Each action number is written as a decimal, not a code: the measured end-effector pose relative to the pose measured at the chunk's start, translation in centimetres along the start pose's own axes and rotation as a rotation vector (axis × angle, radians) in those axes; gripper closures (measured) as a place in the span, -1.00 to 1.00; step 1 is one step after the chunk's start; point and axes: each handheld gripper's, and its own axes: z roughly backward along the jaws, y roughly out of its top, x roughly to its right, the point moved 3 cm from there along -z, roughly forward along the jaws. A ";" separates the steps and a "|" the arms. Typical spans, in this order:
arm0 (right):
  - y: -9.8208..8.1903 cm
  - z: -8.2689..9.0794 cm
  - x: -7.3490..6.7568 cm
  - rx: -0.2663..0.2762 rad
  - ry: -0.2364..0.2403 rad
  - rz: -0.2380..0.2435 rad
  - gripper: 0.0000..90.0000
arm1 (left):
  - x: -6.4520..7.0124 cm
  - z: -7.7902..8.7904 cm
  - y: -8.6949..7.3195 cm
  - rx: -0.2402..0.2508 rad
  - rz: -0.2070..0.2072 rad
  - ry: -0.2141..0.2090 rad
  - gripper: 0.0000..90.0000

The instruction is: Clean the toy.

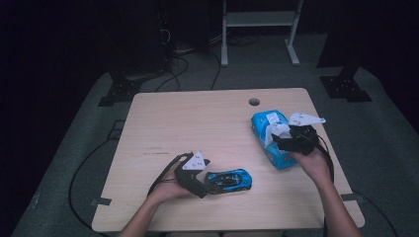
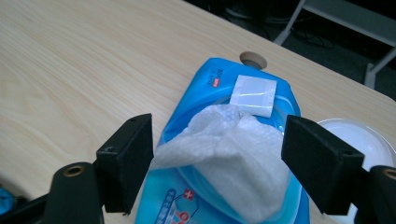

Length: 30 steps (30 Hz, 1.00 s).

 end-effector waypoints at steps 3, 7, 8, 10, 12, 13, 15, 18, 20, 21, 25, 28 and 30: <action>0.2 -1.4 0.2 -0.044 -0.027 0.025 -0.46 | 0.0 0.1 -0.5 -0.014 -0.007 0.011 -0.82; -0.2 -2.9 0.5 -0.074 -0.042 -0.012 -0.45 | -0.2 0.4 -0.9 -0.022 -0.008 0.023 -0.82; -0.4 -3.1 0.5 -0.081 -0.050 -0.016 -0.40 | -0.3 0.3 -1.0 -0.027 0.003 0.021 -0.82; -0.7 -3.5 0.5 -0.093 -0.050 -0.004 -0.23 | -0.3 0.3 -1.0 -0.029 0.021 0.025 -0.82; -1.0 -3.8 0.6 -0.101 -0.046 -0.018 -0.11 | -0.3 0.3 -1.1 -0.030 0.020 0.029 -0.82; -1.1 -3.9 0.7 -0.105 -0.043 -0.018 -0.03 | -0.3 0.3 -1.1 -0.036 0.017 0.031 -0.82; -1.2 -4.0 0.9 -0.103 -0.048 -0.030 0.13 | -0.3 0.3 -1.2 -0.040 0.020 0.033 -0.82; -1.3 -4.0 1.4 -0.095 -0.031 -0.061 0.23 | -0.4 0.1 -1.2 -0.041 0.037 0.025 -0.82; -1.4 -4.1 1.5 -0.096 -0.027 -0.073 0.28 | -0.5 0.0 -1.3 -0.040 0.047 0.027 -0.82; -1.5 -4.1 1.5 -0.092 -0.031 -0.071 0.34 | -0.5 -0.1 -1.3 -0.041 0.048 0.023 -0.82; -1.8 -4.0 1.5 -0.094 -0.024 -0.076 0.57 | -0.4 -0.2 -1.3 -0.042 0.049 0.020 -0.82; -1.7 -3.8 1.5 -0.099 -0.021 -0.076 0.77 | -0.2 -0.2 -1.2 -0.045 0.045 0.014 -0.82; -1.6 -3.6 1.5 -0.095 -0.022 -0.073 0.84 | -0.1 -0.2 -1.2 -0.046 0.041 0.010 -0.82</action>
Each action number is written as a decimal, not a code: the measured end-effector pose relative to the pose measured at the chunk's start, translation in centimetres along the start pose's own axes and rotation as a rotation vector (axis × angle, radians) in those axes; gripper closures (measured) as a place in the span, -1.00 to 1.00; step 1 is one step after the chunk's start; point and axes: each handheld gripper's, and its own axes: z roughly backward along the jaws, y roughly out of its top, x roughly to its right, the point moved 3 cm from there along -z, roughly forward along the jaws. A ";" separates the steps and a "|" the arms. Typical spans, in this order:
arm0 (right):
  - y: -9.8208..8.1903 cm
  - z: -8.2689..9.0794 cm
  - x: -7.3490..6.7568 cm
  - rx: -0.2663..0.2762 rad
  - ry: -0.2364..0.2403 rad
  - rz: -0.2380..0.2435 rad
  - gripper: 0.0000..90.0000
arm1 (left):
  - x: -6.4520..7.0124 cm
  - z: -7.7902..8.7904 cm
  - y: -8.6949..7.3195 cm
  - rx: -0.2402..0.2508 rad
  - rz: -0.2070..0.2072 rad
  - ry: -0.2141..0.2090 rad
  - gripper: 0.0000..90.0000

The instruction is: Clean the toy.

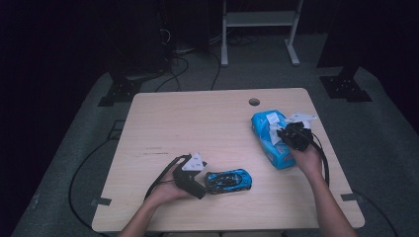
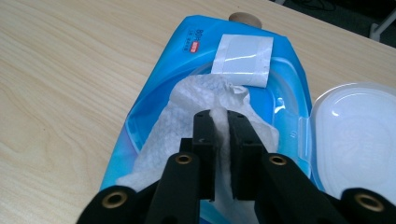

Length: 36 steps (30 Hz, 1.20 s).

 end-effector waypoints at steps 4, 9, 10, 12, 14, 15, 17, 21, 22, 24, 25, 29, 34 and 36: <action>0.2 0.9 0.2 0.024 0.010 -0.003 0.87 | 0.2 -0.1 0.0 -0.003 -0.015 -0.009 -0.82; 0.5 2.5 0.6 0.063 0.034 -0.028 0.89 | 0.4 -0.6 0.0 -0.015 -0.022 -0.014 -0.82; 0.6 2.8 0.7 0.074 0.043 -0.032 0.90 | 0.4 -0.7 0.0 -0.017 -0.024 -0.013 -0.82; 1.0 3.8 0.8 0.096 0.054 -0.037 0.90 | 0.5 -0.8 0.0 -0.018 -0.021 -0.013 -0.82; 1.5 4.8 0.6 0.117 0.067 -0.025 0.90 | 0.5 -0.8 0.0 -0.021 -0.022 -0.014 -0.82; 1.8 5.3 0.5 0.127 0.066 -0.008 0.90 | 0.6 -0.8 0.0 -0.024 -0.024 -0.013 -0.82; 2.2 6.3 0.1 0.143 0.087 -0.003 0.91 | 0.6 -0.8 0.0 -0.023 -0.024 -0.013 -0.82; 2.8 8.3 -1.0 0.190 0.120 0.017 0.91 | 0.7 -1.0 0.1 -0.023 -0.025 -0.013 -0.82; 2.9 8.8 -1.3 0.204 0.134 0.023 0.91 | 0.7 -1.0 0.1 -0.023 -0.023 -0.013 -0.82; 3.2 9.9 -2.3 0.238 0.164 0.033 0.91 | 0.7 -1.0 0.1 -0.026 -0.025 -0.011 -0.82; 3.3 10.5 -2.8 0.252 0.183 0.039 0.91 | 0.7 -1.0 0.1 -0.025 -0.025 -0.010 -0.82; 3.6 12.4 -5.7 0.287 0.266 0.090 0.91 | 0.7 -1.1 0.0 -0.028 -0.029 -0.006 -0.82; 3.1 13.2 -9.1 0.296 0.394 0.115 0.91 | 0.8 -1.1 -0.1 -0.030 -0.029 -0.010 -0.82; 2.7 13.0 -10.4 0.289 0.435 0.121 0.90 | 0.9 -1.2 -0.1 -0.028 -0.029 -0.009 -0.82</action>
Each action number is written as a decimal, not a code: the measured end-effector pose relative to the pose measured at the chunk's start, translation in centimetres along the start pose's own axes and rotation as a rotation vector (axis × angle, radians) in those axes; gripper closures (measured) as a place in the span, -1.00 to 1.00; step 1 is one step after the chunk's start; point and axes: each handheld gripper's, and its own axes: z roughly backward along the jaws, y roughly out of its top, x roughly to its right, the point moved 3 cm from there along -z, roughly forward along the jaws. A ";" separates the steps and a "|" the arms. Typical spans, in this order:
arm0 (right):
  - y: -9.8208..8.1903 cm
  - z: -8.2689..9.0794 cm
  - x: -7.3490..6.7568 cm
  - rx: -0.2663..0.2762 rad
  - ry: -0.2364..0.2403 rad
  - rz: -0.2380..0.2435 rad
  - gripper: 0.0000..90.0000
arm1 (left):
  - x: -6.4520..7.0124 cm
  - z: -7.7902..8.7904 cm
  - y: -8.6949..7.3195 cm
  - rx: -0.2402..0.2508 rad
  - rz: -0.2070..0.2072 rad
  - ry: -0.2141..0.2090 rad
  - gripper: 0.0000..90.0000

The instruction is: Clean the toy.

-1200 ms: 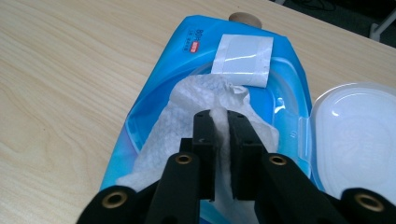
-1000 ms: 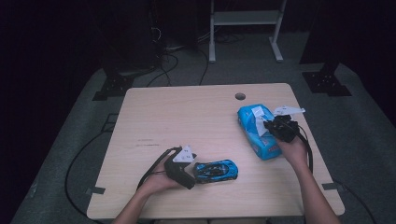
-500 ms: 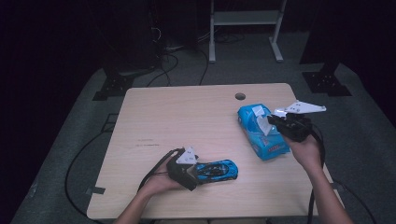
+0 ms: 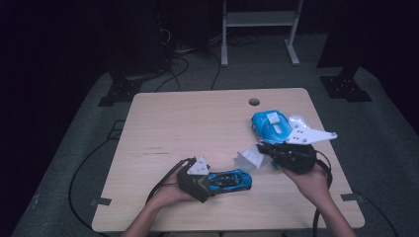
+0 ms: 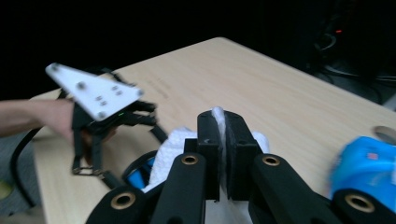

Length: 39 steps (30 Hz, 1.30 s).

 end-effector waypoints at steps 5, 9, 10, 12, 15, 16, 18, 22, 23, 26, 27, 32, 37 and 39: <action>-0.9 -2.2 -1.5 -0.040 0.078 -0.009 0.90 | 0.1 0.1 0.0 -0.002 -0.005 0.002 -0.82; -2.6 -4.5 -1.6 -0.104 0.076 -0.001 0.90 | 0.0 0.2 -0.1 -0.006 -0.011 0.003 -0.81; -3.2 -5.1 -1.6 -0.131 0.068 0.008 0.90 | 0.0 0.2 -0.1 -0.006 -0.011 0.004 -0.80; -4.4 -6.2 -1.6 -0.164 0.071 0.009 0.90 | 0.0 0.3 -0.2 0.002 -0.014 -0.001 -0.70; -6.3 -7.6 -1.6 -0.215 0.074 0.005 0.89 | 0.0 0.3 -0.2 -0.002 -0.010 -0.011 -0.68; -6.8 -7.9 -1.6 -0.227 0.078 -0.004 0.89 | 0.0 0.2 -0.2 -0.002 -0.004 -0.015 -0.68; -7.8 -8.3 -1.7 -0.244 0.081 -0.011 0.87 | 0.0 0.2 -0.3 0.000 -0.006 -0.027 -0.60; -8.9 -8.9 -1.7 -0.281 0.079 -0.005 0.64 | 0.0 0.0 -0.4 -0.022 -0.013 -0.031 -0.59; -9.1 -9.1 -1.8 -0.289 0.082 -0.008 0.58 | 0.0 -0.1 -0.4 -0.024 -0.012 -0.031 -0.59; -9.4 -9.5 -1.7 -0.300 0.070 -0.006 0.42 | 0.0 -0.3 -0.5 -0.034 -0.007 -0.033 -0.59; -9.5 -9.7 -1.6 -0.301 0.078 -0.017 0.38 | -0.1 -0.3 -0.5 -0.034 -0.007 -0.035 -0.59; -9.9 -10.4 -1.6 -0.303 0.102 -0.031 0.34 | -0.3 -0.6 -0.5 -0.034 0.009 -0.049 -0.59; -10.0 -10.5 -1.8 -0.288 0.125 -0.037 0.53 | -0.2 -0.7 -0.5 -0.043 0.003 -0.054 -0.53; -10.1 -10.4 -1.8 -0.284 0.129 -0.038 0.66 | -0.2 -0.7 -0.5 -0.043 0.008 -0.052 -0.53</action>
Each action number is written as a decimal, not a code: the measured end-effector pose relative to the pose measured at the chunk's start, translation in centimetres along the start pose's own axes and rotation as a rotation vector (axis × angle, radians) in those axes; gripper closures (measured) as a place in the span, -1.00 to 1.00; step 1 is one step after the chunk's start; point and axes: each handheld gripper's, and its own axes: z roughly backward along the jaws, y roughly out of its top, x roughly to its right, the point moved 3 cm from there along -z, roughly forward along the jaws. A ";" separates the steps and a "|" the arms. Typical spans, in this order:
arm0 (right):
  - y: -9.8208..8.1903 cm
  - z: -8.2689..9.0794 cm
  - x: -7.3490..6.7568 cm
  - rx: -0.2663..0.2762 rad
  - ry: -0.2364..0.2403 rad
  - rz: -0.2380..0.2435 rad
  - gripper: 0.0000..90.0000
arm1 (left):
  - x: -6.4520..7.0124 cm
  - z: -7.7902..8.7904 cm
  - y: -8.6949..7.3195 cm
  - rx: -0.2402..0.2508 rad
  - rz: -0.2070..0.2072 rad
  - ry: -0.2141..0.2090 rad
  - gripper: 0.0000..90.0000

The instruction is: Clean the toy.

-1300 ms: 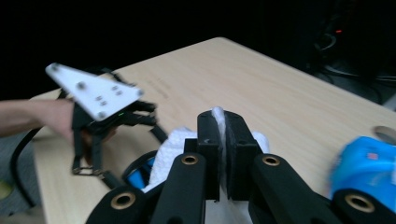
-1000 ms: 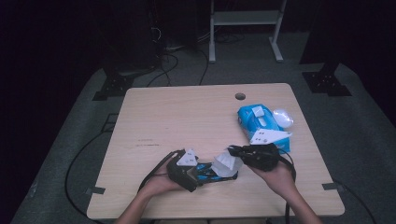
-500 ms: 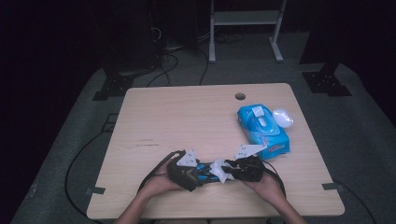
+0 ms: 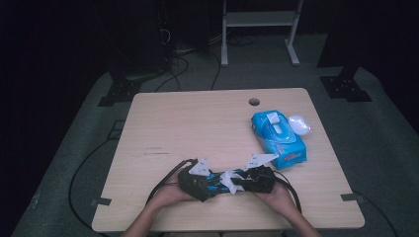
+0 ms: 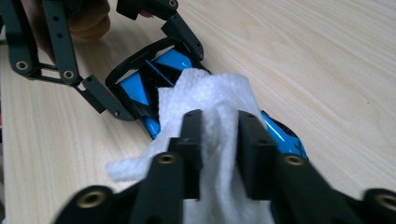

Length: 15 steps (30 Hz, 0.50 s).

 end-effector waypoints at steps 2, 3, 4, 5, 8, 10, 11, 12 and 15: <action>-0.1 0.1 0.0 -0.004 0.001 0.001 0.76 | 0.1 -0.1 0.1 0.001 0.005 0.004 -0.53; -0.1 0.2 0.0 -0.010 -0.001 0.002 0.79 | 0.1 -0.1 0.1 -0.001 0.005 0.005 -0.53; -0.2 0.3 0.1 -0.015 -0.004 0.008 0.81 | 0.1 -0.1 0.1 0.000 0.006 0.006 -0.53; -0.3 0.4 0.2 -0.021 -0.009 0.004 0.82 | 0.1 -0.1 0.1 0.001 0.007 0.008 -0.53; -0.7 0.8 0.7 -0.038 -0.044 0.003 0.84 | 0.2 -0.1 0.1 0.000 0.007 0.012 -0.53; -1.0 1.1 1.0 -0.048 -0.073 0.001 0.85 | 0.2 -0.2 0.2 -0.001 0.009 0.017 -0.53; -1.1 1.2 1.2 -0.051 -0.081 -0.007 0.86 | 0.3 -0.3 0.2 0.002 0.014 0.022 -0.53; -1.1 1.3 1.2 -0.048 -0.082 -0.021 0.86 | 0.3 -0.3 0.2 0.001 0.016 0.025 -0.53; -1.0 1.2 0.8 -0.036 -0.073 -0.018 0.87 | 0.3 -0.5 0.3 0.002 0.028 0.033 -0.54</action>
